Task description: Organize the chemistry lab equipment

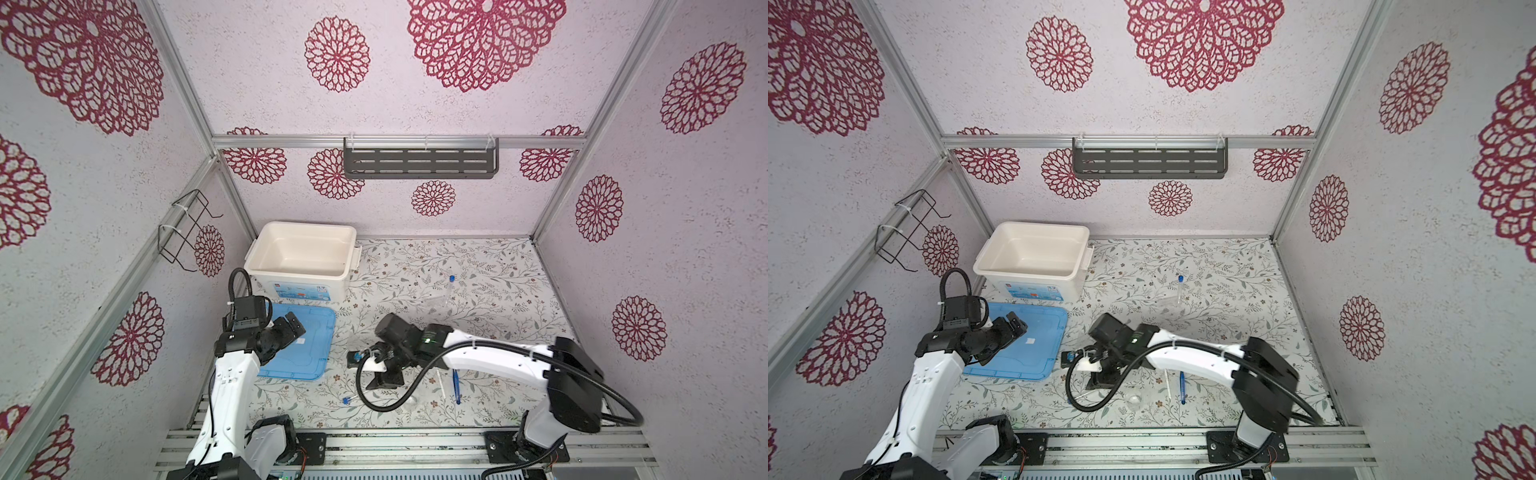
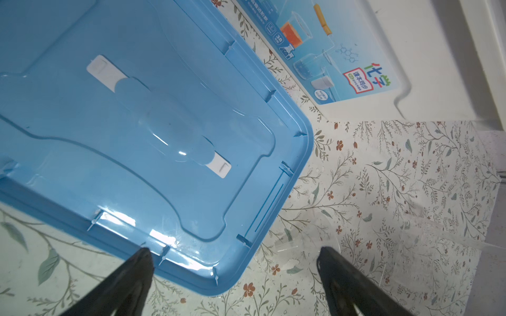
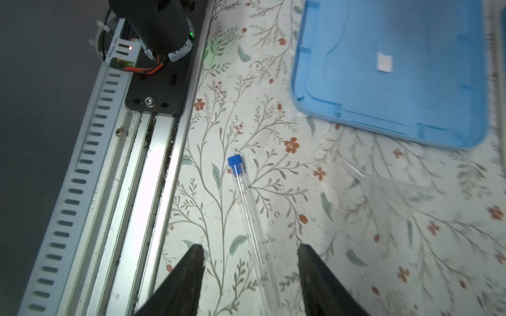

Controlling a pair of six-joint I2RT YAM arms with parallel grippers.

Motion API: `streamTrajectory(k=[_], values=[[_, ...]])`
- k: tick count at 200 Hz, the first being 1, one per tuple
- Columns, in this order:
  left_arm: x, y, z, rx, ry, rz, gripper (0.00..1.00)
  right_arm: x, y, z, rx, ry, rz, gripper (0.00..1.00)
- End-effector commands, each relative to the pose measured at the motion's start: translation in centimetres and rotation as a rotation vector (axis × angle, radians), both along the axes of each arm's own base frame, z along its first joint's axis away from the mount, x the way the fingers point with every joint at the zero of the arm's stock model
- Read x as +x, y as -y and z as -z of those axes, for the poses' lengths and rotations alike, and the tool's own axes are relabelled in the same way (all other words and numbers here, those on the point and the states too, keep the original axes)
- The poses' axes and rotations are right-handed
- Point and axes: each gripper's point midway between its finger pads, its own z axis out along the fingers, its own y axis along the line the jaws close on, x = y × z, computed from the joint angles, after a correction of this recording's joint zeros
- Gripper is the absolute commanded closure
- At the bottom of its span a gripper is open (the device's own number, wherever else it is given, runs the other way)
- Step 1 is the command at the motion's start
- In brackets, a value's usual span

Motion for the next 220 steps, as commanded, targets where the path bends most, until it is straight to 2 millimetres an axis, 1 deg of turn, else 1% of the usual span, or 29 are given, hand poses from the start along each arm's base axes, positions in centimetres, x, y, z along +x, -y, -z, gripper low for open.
streamTrajectory(k=[1,15,36,52,64,93,120,142,167,182,194,220], values=[[0.5,-0.5,-0.5,0.026,0.031,-0.01,0.03,-2.5,-2.3,0.4,-0.054,0.003,-0.113,0.38],[0.7,-0.2,-0.6,0.012,0.042,-0.003,0.03,-3.4,-3.7,1.6,-0.101,-0.027,-0.147,0.38],[0.7,-0.1,-0.5,0.007,0.049,0.001,0.02,-3.9,-4.6,3.5,-0.174,-0.026,-0.179,0.41],[0.7,0.0,-0.5,0.005,0.047,0.008,0.03,-4.3,-5.0,4.3,-0.199,-0.023,-0.194,0.42],[0.8,0.2,-0.5,-0.003,0.048,0.016,0.03,-4.2,-5.1,4.9,-0.217,-0.009,-0.186,0.41],[0.8,0.2,-0.4,-0.006,0.048,0.018,0.03,-3.1,-5.0,6.7,-0.286,0.051,-0.144,0.41],[0.9,0.4,-0.3,-0.016,0.052,0.022,0.03,-2.8,-4.9,7.2,-0.315,0.061,-0.118,0.42],[0.9,0.5,-0.2,-0.023,0.05,0.028,0.03,-2.6,-4.2,7.9,-0.365,0.061,-0.119,0.44],[0.9,0.6,-0.3,-0.026,0.051,0.026,0.03,-2.3,-3.7,8.6,-0.388,0.076,-0.119,0.51],[0.9,0.6,-0.4,-0.025,0.055,0.027,0.03,-2.4,-3.9,8.3,-0.359,0.077,-0.118,0.54],[0.8,0.6,-0.4,-0.026,0.055,0.025,0.03,-2.4,-4.0,8.2,-0.348,0.084,-0.117,0.6],[0.7,0.4,-0.8,-0.017,0.07,0.018,0.03,-2.1,-4.2,8.1,-0.342,0.1,-0.111,0.66]])
